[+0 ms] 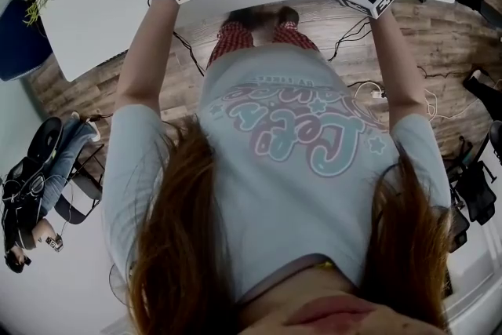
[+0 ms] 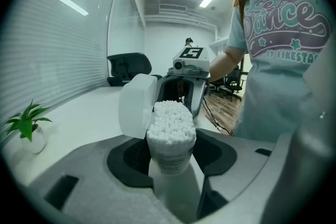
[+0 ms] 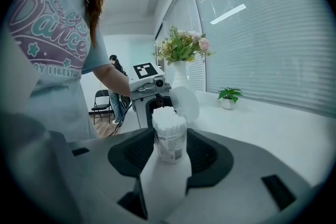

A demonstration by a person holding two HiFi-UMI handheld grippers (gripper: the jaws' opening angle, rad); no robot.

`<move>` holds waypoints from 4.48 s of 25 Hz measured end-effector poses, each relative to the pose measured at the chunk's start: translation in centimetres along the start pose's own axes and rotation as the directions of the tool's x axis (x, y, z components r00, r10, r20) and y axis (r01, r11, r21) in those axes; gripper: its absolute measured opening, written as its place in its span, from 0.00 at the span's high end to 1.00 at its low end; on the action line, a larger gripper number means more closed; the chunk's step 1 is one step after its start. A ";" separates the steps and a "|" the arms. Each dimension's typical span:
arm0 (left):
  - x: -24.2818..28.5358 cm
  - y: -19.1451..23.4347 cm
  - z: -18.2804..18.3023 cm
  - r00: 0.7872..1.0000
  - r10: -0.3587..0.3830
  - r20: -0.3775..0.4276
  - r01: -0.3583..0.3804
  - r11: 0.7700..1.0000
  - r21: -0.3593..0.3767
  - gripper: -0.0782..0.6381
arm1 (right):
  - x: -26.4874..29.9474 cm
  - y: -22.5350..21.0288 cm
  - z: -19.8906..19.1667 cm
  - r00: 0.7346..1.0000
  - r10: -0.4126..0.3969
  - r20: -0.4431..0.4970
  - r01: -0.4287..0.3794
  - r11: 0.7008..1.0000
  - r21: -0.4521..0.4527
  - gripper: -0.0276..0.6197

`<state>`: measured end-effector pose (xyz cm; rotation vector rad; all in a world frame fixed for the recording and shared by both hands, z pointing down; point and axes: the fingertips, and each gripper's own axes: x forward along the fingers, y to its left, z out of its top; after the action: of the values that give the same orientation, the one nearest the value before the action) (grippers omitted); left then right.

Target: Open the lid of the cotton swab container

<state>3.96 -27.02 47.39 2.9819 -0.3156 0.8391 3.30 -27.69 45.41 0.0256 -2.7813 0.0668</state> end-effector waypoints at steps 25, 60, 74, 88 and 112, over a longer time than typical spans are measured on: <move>-8.6 -0.7 1.6 0.904 0.416 0.097 -0.394 0.899 -0.191 0.60 | -4.4 0.5 2.5 0.975 -0.183 0.123 0.177 0.982 0.058 0.65; -16.4 -1.6 11.2 0.717 0.631 0.295 -0.527 0.769 -0.361 0.74 | -7.8 2.1 14.2 0.888 -0.248 0.386 0.251 0.967 0.044 0.78; -15.9 -0.8 11.1 0.714 0.623 0.320 -0.507 0.774 -0.378 0.86 | -7.9 1.7 14.5 0.866 -0.294 0.405 0.291 0.954 0.071 0.95; -15.2 -1.0 10.8 0.733 0.615 0.292 -0.519 0.782 -0.345 0.87 | -8.1 1.8 15.0 0.842 -0.335 0.424 0.329 0.940 0.090 0.95; -15.7 -0.7 10.7 0.738 0.613 0.282 -0.526 0.785 -0.328 0.87 | -7.8 2.0 16.1 0.837 -0.344 0.426 0.347 0.935 0.073 0.95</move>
<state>-3.47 -24.28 30.10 2.8067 -1.3083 0.1858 4.87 -26.44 27.51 0.6151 -3.1673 -0.0480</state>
